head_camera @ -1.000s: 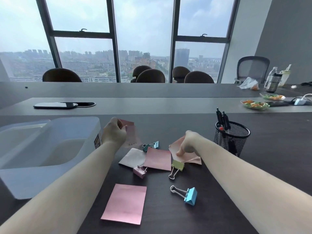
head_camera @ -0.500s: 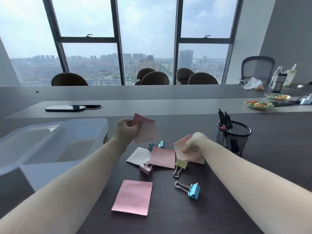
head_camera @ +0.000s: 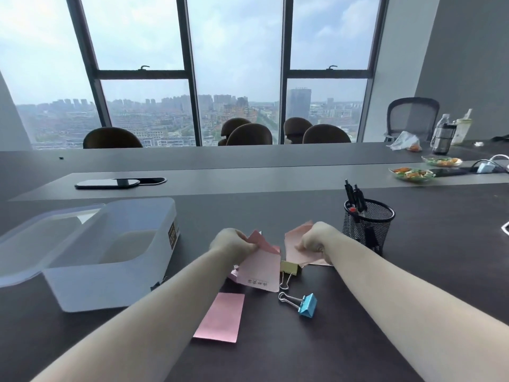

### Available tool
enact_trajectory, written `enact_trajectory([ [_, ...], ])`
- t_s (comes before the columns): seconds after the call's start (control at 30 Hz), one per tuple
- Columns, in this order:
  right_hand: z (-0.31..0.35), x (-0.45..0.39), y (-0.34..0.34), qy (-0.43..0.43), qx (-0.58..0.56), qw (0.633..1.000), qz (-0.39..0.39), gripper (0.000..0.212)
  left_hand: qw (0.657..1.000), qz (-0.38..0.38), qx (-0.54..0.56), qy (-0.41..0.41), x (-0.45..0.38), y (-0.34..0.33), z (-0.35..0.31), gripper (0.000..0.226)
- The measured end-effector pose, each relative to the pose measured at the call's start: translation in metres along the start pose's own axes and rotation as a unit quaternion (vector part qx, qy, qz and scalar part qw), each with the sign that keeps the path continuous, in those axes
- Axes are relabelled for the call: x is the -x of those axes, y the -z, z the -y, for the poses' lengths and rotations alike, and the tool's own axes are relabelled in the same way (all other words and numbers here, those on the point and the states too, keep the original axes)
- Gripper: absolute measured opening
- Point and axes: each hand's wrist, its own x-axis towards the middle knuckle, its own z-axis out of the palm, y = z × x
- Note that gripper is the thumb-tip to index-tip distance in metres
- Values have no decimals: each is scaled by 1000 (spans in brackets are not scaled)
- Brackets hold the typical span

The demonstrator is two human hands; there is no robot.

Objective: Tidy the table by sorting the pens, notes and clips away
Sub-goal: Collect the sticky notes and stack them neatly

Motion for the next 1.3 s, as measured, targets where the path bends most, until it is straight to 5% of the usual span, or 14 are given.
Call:
enact_trajectory([
  [0.17,-10,-24,-14,-40,171,982,-76,69,997,-13,-72,34,3,-6,3,30],
  [0.3,-11,-19,-14,-40,147,983,-106,64,995,-41,-90,31,5,-11,4,32],
  [0.6,-15,-20,-15,-22,-18,991,-134,73,983,-156,52,-88,-1,0,4,27],
  [0.8,-13,-14,-14,-1,-21,991,-135,66,967,-180,138,-117,-1,16,6,23],
  [0.93,-10,-4,-17,-44,109,987,-107,83,967,-182,139,-116,8,21,8,25],
  [1.1,-4,14,-5,-37,259,965,-35,67,967,-162,149,-125,18,23,11,21],
  [1.2,-5,11,-5,-85,219,969,74,73,967,-155,156,-129,25,26,12,20],
  [1.3,-5,13,-3,-87,198,971,98,77,968,-152,161,-121,32,32,16,20],
])
